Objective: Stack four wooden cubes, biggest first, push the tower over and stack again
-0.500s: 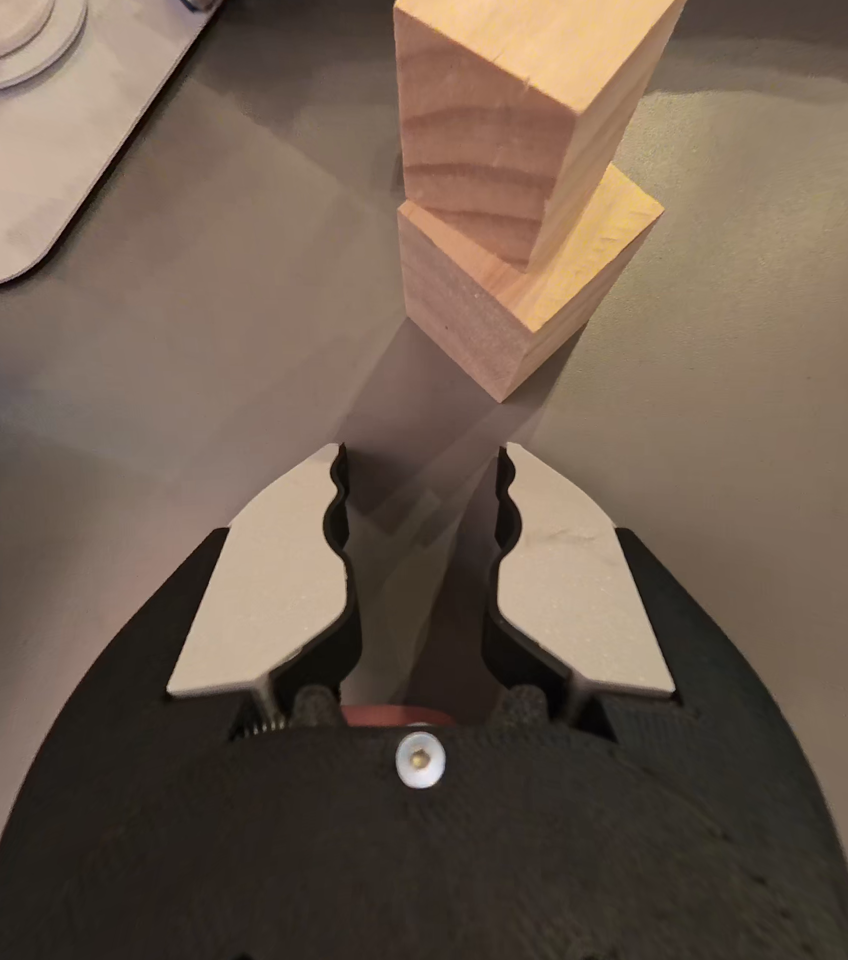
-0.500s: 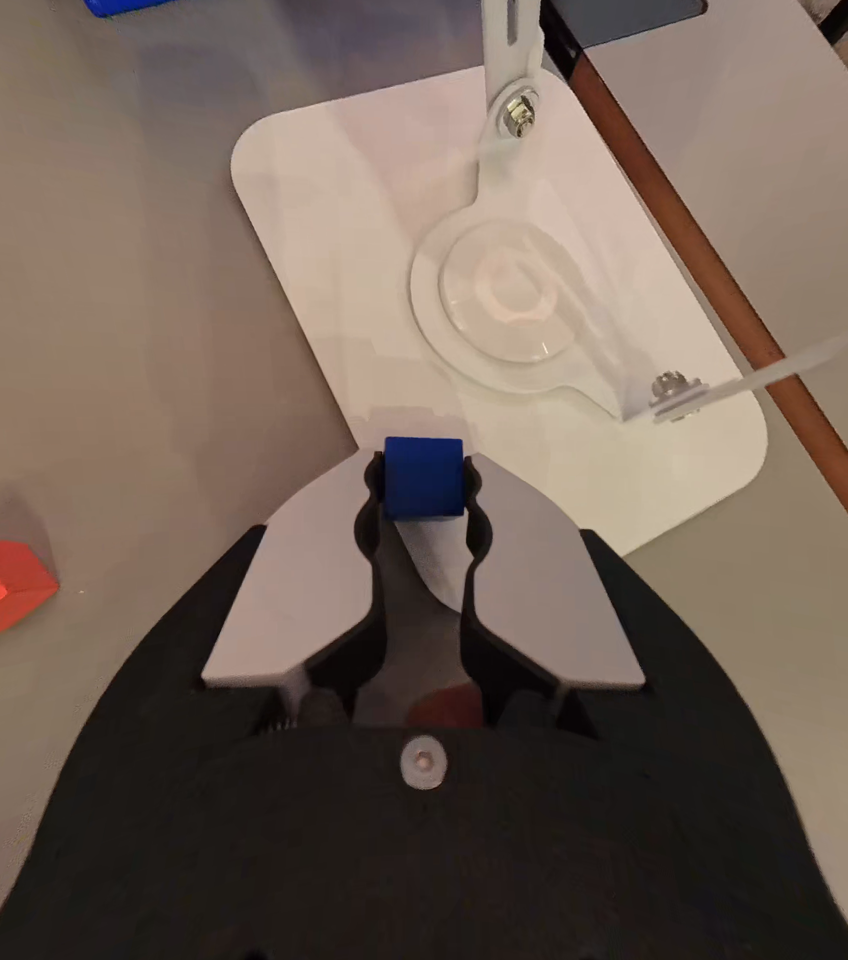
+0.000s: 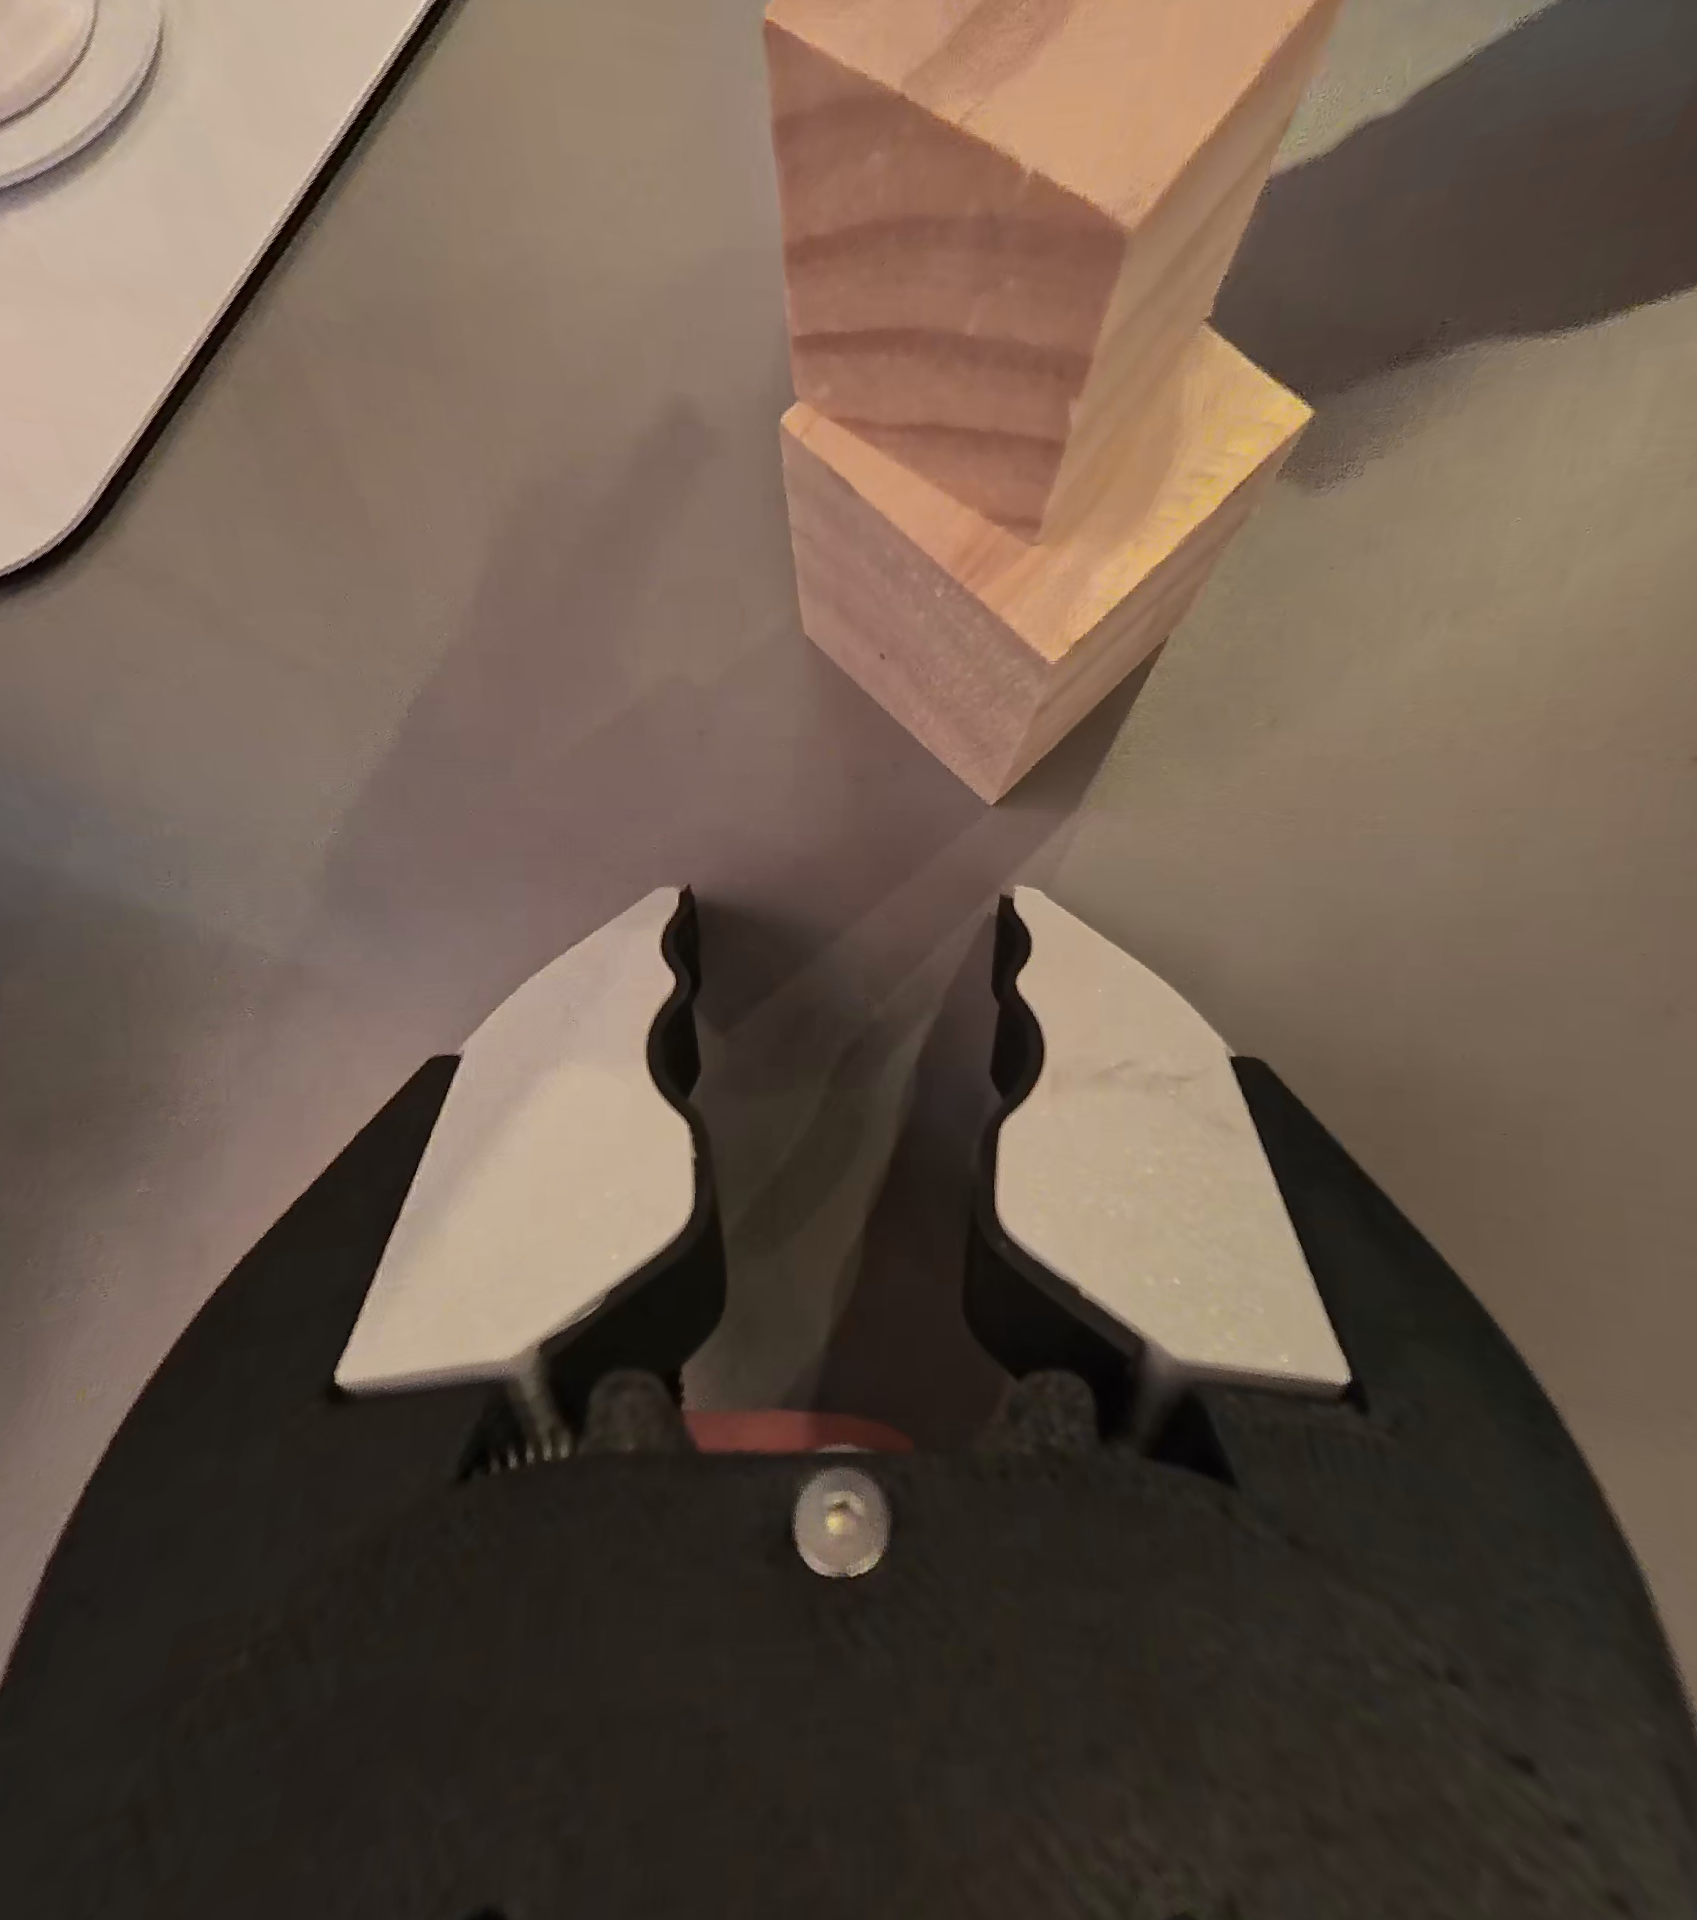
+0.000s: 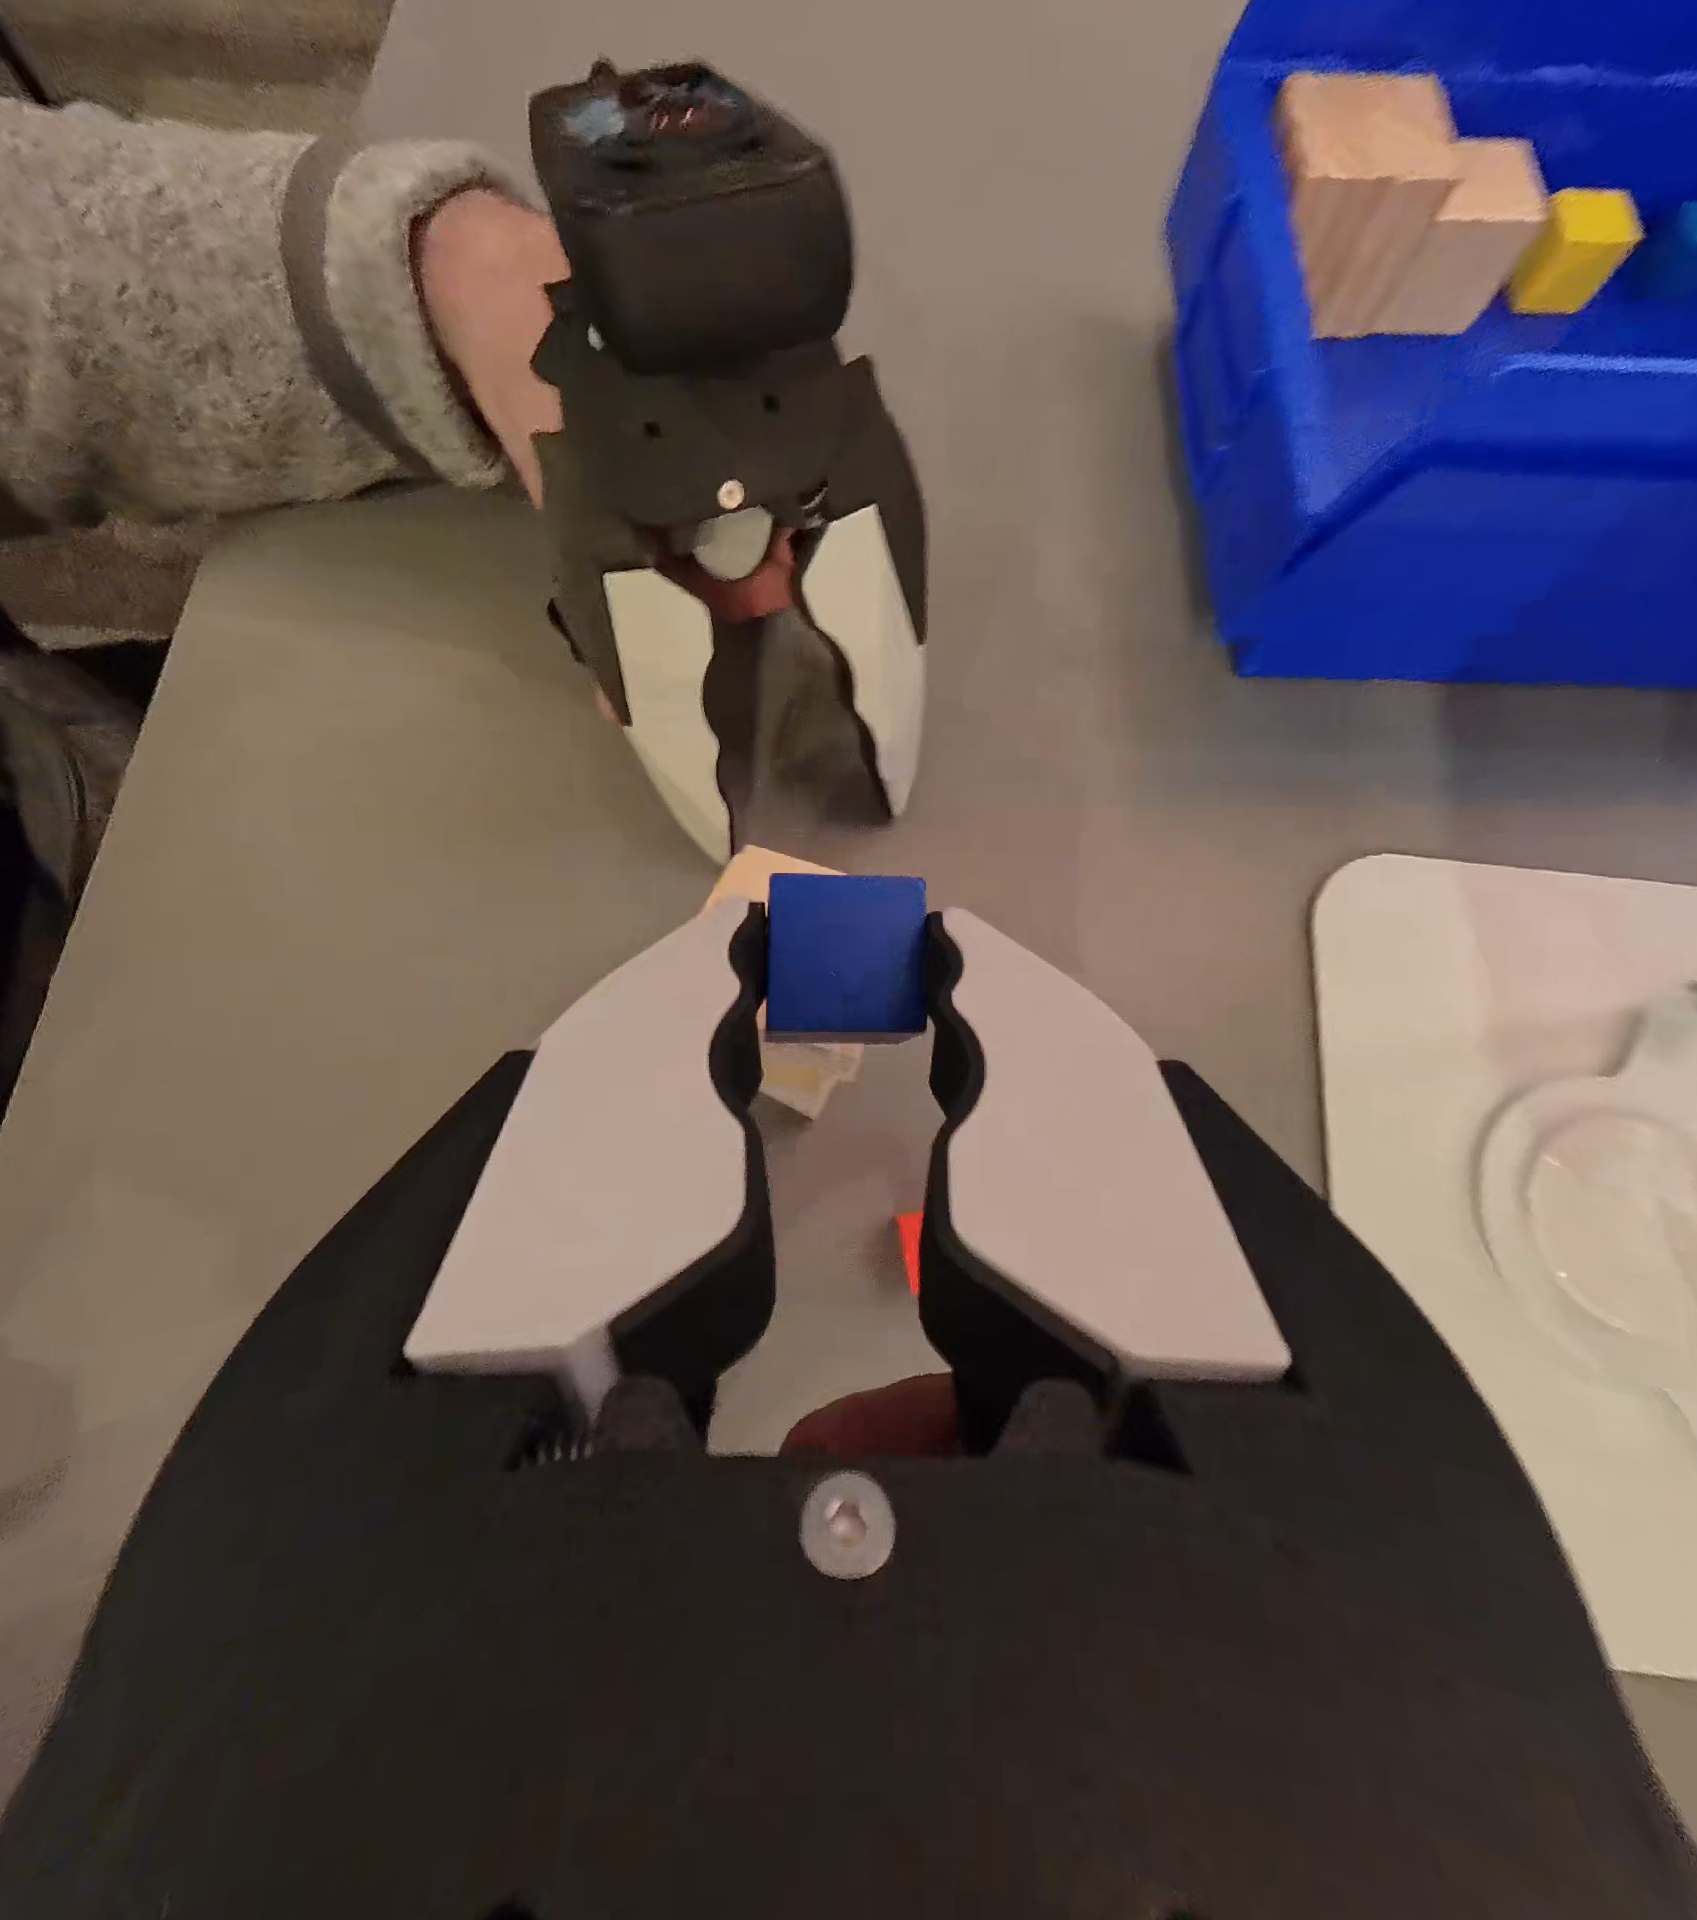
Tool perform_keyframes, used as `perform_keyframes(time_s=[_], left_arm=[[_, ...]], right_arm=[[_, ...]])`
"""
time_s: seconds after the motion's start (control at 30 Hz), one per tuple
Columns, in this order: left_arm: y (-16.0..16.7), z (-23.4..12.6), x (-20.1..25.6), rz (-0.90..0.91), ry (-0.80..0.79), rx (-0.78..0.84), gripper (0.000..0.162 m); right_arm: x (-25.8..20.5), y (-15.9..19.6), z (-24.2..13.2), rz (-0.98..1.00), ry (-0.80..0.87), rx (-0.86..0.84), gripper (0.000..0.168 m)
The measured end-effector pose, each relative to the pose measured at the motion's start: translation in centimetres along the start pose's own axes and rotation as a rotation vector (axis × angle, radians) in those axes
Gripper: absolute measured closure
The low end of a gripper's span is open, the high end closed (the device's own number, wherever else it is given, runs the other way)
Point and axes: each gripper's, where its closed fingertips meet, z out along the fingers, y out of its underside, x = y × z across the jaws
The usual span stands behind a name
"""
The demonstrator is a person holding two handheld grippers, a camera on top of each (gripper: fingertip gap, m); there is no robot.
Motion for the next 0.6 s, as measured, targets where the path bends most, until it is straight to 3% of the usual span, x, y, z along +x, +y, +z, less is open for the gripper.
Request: perform_keyframes(time_s=[0.23, 0.3, 0.4, 0.5, 0.6], left_arm=[[0.0, 0.0, 0.0, 0.001, 0.003, 0.000, 0.108], [0.0, 0.0, 0.1, 0.001, 0.004, 0.000, 0.108], [0.0, 0.0, 0.1, 0.004, 0.007, 0.000, 0.107], [0.0, 0.0, 0.1, 0.006, 0.006, 0.000, 0.107], [0.0, 0.0, 0.1, 0.005, 0.009, -0.001, 0.107]], right_arm=[[-0.3, 0.9, 2.0, 0.024, -0.003, -0.048, 0.138], [-0.2, 0.8, 1.5, 0.032, -0.001, -0.036, 0.115], [0.4, 0.6, -0.7, 0.033, 0.032, 0.011, 0.111], [2.0, 3.6, -2.4, 0.069, 0.066, -0.018, 0.115], [2.7, 8.2, -1.0, 0.107, 0.044, -0.089, 0.117]])
